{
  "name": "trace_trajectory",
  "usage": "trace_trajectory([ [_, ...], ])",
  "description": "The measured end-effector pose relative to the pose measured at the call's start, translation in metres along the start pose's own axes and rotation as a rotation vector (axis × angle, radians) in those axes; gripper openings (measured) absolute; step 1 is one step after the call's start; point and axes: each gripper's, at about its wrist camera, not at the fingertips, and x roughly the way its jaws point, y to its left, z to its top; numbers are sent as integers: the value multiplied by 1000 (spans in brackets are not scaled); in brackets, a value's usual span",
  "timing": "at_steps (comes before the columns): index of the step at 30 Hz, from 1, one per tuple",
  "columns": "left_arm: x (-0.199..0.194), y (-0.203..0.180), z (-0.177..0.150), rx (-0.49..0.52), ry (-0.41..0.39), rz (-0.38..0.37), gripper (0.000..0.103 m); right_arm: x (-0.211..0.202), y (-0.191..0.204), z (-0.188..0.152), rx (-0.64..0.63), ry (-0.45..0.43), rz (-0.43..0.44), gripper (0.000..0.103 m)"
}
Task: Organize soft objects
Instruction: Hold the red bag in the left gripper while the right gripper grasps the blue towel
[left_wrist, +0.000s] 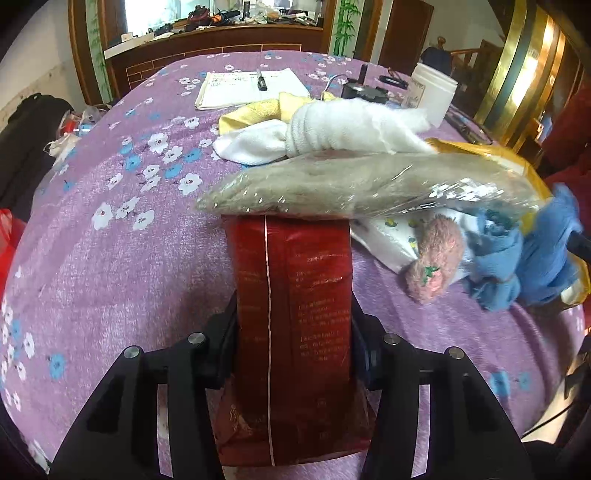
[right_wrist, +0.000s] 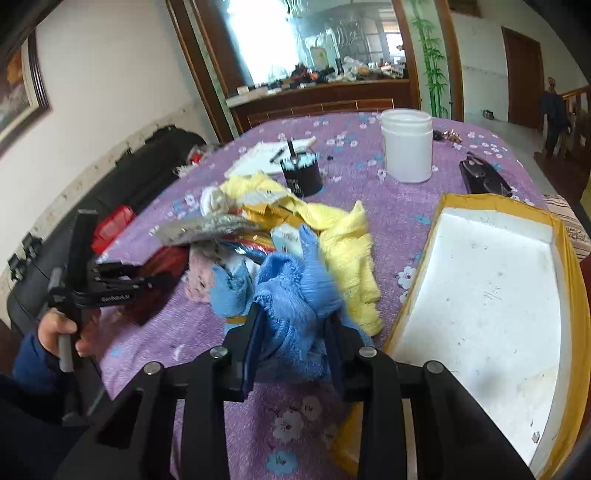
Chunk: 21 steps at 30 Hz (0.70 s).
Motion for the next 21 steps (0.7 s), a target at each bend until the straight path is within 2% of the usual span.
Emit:
trace_trajectory([
  [4, -12, -4, -2, 3, -24, -27, 50, -9, -1, 3, 31, -26, 28, 23],
  [6, -14, -4, -3, 9, -26, -26, 50, -6, 2, 2, 20, 0, 25, 23],
  [9, -15, -3, -6, 24, -27, -32, 50, -12, -3, 1, 38, -11, -3, 24],
  [12, -11, 0, -9, 21, -27, -45, 50, -41, -4, -2, 8, -71, -53, 25],
  [14, -9, 1, -10, 20, -19, -51, 50, -63, 4, -13, -35, -81, -145, 25],
  [15, -7, 2, -9, 25, -13, -54, 50, -72, 7, -21, -36, -80, -155, 25],
  [17, -6, 3, -6, 27, -7, -50, 50, -89, 7, -44, -19, -72, -118, 25],
  [19, -3, 3, -4, 30, -2, -45, 50, -93, -5, -57, 28, -38, -160, 25],
  [21, 2, 4, -3, 14, 11, -28, 51, -94, -16, -59, 68, -42, -178, 25],
])
